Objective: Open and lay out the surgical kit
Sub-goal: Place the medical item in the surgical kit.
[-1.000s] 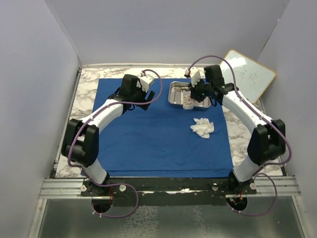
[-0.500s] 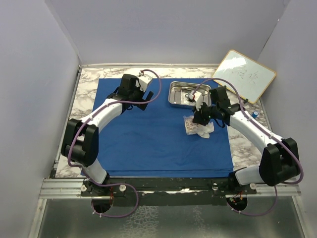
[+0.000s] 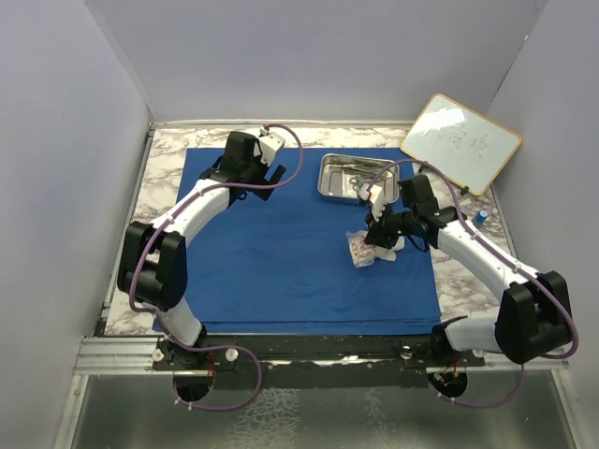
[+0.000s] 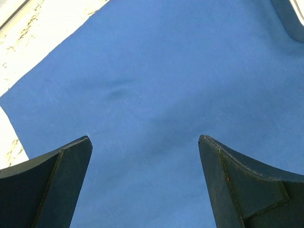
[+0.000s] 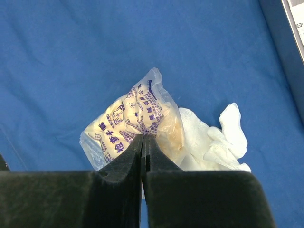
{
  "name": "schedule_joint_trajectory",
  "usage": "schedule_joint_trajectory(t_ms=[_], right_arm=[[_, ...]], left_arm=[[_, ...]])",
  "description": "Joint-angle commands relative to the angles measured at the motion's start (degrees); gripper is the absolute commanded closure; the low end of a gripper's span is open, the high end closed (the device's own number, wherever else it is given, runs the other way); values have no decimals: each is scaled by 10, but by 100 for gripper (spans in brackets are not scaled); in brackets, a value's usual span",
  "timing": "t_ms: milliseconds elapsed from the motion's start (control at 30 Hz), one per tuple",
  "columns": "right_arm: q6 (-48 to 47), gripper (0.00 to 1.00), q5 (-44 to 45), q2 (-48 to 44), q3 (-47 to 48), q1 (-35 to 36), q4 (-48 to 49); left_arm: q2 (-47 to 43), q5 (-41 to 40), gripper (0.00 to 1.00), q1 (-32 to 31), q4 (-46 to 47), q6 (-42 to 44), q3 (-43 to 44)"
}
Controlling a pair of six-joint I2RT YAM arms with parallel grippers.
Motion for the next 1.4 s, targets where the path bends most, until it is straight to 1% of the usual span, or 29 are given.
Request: schedule_joint_trajectory(t_ms=[0,233,400,567,733,900,1000,1133,1267,1367], right_arm=[[-5,99,-28,-21,-3,2,15],[-3,99,-30,-15,0,3,12],[-5,99,-24,-18,5,5,5],[-7,99,-12,-16,16,7,4],[22,99,-9,2,24,13,32],[69,99,36,34,29,24,85],[92,99,46,59,35,25,108],[113,99,42,101,49,27,127],[142,99,74,153,70,29,126],[161,99,83,176,72,29,126]], left_arm=[[-11,-20,1,7,17,10,-16],[-31,-24,1,10,26,-3,-23],[-59,-15,1,11,63,-23,-56],[-74,0,1,11,64,-31,-73],[-92,9,1,11,62,-32,-85],[-110,17,1,11,78,-30,-107],[-117,26,1,11,79,-29,-111],[-125,39,1,11,82,-30,-117],[-126,44,1,11,78,-42,-119],[-129,53,1,11,76,-46,-120]])
